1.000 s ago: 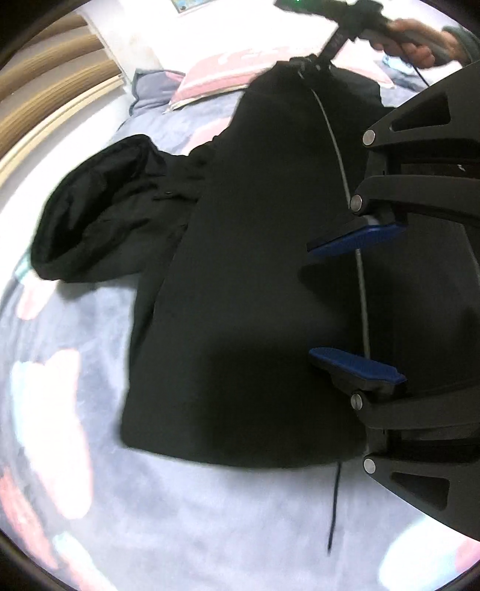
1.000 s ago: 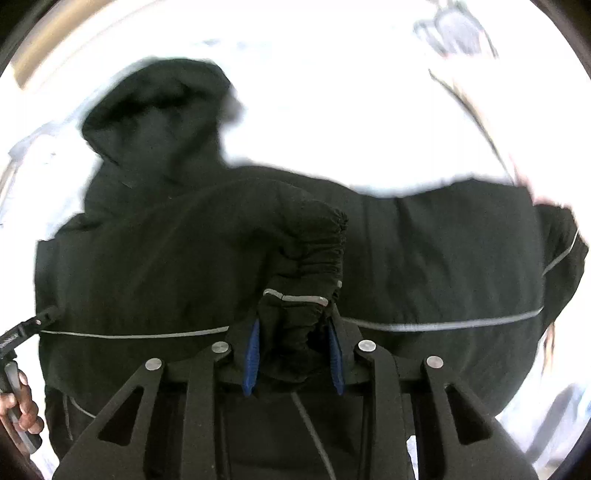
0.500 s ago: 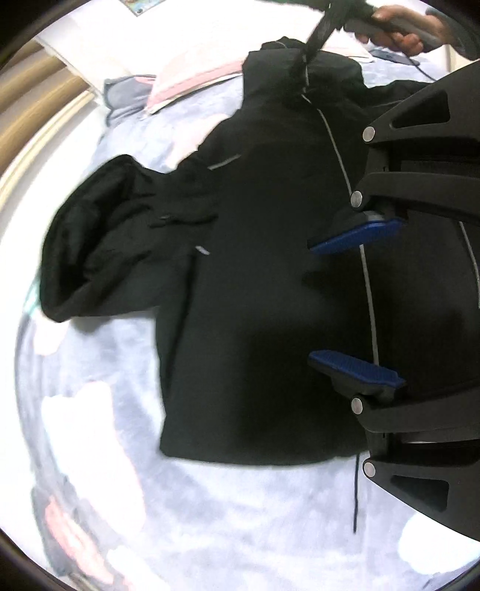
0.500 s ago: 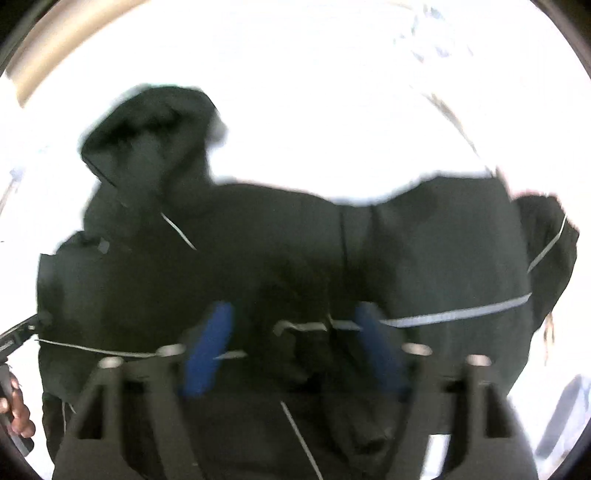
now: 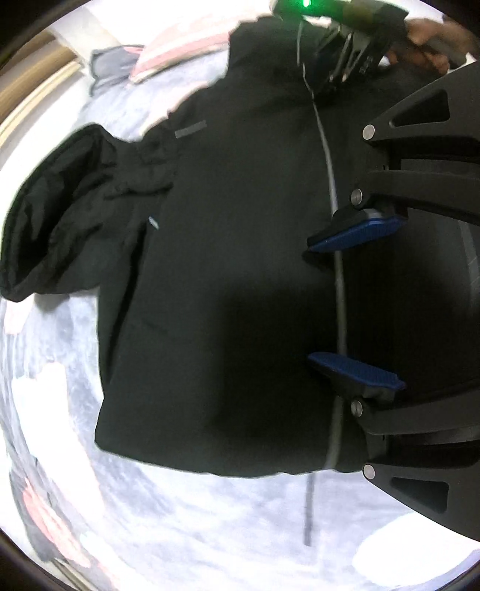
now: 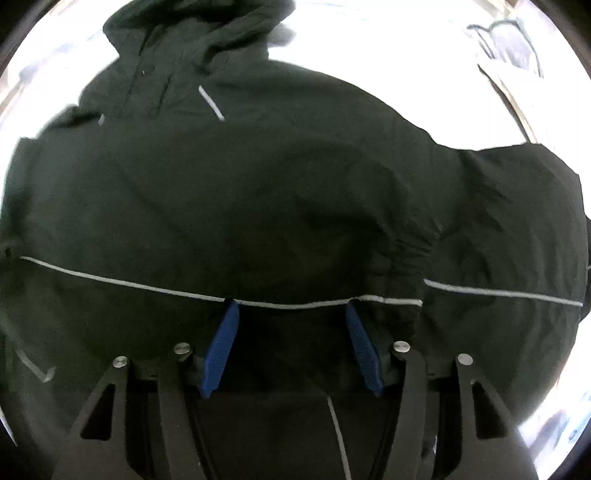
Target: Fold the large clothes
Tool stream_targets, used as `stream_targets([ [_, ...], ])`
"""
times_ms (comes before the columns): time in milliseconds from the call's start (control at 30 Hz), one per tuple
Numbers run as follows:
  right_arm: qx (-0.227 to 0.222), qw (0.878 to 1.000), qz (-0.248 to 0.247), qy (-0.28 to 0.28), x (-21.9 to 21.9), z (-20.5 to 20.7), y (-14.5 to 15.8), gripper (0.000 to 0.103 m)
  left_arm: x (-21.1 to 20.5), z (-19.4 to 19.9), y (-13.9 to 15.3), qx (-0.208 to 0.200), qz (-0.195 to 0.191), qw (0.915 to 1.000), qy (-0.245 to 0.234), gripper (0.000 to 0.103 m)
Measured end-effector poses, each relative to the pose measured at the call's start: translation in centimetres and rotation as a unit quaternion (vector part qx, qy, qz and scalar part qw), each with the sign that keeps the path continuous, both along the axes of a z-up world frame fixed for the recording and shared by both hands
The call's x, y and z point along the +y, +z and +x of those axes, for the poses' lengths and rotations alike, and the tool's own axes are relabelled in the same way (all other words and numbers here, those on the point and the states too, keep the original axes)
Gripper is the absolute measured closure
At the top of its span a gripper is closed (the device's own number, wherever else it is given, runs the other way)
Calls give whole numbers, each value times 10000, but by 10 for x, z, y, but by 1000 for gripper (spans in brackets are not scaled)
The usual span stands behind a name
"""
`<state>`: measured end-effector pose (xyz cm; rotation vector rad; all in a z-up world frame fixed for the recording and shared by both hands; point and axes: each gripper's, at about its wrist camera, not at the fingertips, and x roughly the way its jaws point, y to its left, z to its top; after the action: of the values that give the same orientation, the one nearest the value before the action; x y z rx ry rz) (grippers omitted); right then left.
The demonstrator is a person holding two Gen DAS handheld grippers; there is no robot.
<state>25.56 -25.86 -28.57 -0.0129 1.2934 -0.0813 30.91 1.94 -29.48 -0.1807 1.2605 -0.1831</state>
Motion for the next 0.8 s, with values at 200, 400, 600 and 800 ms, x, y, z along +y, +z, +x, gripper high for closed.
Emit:
stream_targets([
  [200,-642,9955,625,-315,-42,-61,79,39,-17,-49,63,-362,-124,9993,-36,45],
  [400,-858,9911,407,-927,-140,-106,117,33,-59,-82,88,-340,-101,9983,-460,45],
  [600,-952,9794,161,-1773,-263,-123,135,27,-139,-77,90,-383,-32,9931,-1112,45],
  [800,-963,9709,-142,-2189,-368,-86,129,25,-221,-59,86,-493,338,9769,-2049,45],
])
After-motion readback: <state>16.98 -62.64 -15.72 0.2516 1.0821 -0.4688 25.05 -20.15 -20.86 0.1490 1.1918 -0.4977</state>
